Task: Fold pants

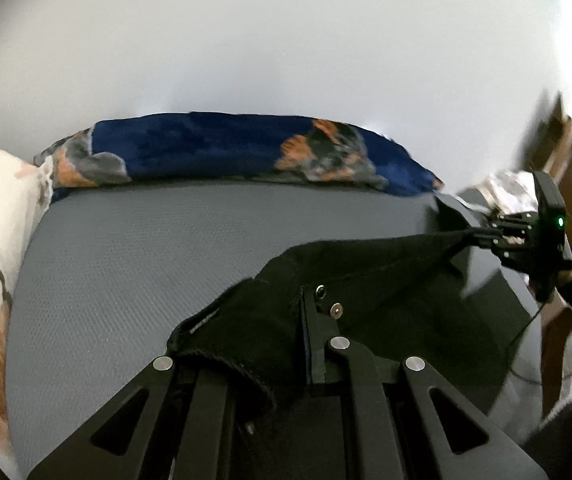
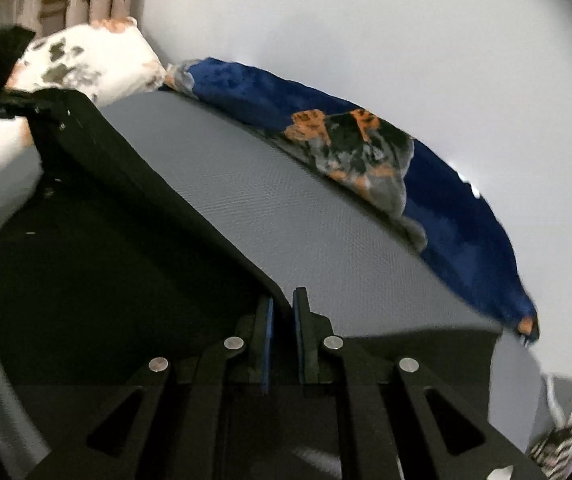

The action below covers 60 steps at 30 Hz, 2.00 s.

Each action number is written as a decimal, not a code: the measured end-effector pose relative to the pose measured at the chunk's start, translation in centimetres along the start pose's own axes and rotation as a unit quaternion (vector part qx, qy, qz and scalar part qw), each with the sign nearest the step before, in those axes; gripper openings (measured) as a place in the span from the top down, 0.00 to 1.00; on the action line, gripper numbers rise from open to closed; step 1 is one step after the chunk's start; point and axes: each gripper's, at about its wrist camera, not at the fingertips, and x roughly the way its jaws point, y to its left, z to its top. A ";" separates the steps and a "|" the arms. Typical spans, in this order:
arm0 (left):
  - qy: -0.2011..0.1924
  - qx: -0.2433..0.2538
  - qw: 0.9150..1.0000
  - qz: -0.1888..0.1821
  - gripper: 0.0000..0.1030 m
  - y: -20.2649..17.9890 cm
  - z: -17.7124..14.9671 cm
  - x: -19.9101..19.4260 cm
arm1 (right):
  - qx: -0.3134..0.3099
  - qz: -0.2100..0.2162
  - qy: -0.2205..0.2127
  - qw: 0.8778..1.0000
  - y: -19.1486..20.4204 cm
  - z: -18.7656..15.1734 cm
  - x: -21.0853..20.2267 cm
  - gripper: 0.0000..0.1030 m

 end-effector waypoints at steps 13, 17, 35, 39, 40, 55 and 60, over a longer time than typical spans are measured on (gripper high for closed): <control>0.153 0.064 0.985 -0.041 0.86 -4.3 -12.7 -1.9 | 0.060 0.058 0.085 0.993 6.7 -11.3 -2.4 0.93; 0.191 0.072 0.979 -0.029 0.83 -4.6 -15.4 -0.8 | 0.064 0.066 0.114 0.989 7.3 -12.9 -0.6 0.93; 0.150 -0.032 0.985 0.077 0.38 -2.2 -15.4 -8.8 | 0.052 0.060 0.130 0.988 8.4 -13.3 1.6 0.91; 0.116 -0.133 0.984 0.035 0.38 -2.1 -14.6 -10.7 | 0.048 0.058 0.127 0.989 8.6 -13.4 1.7 0.91; 0.110 -0.162 0.980 0.020 0.38 -2.3 -14.6 -10.9 | 0.048 0.059 0.126 0.989 8.6 -13.4 1.7 0.91; 0.127 -0.414 0.901 0.008 0.73 -1.2 -17.3 -5.8 | 0.059 0.059 0.103 0.991 8.7 -14.1 1.0 0.91; 0.111 -0.379 0.918 0.021 0.80 -1.4 -15.7 -5.9 | 0.065 0.044 0.089 0.993 9.1 -13.9 -1.1 0.92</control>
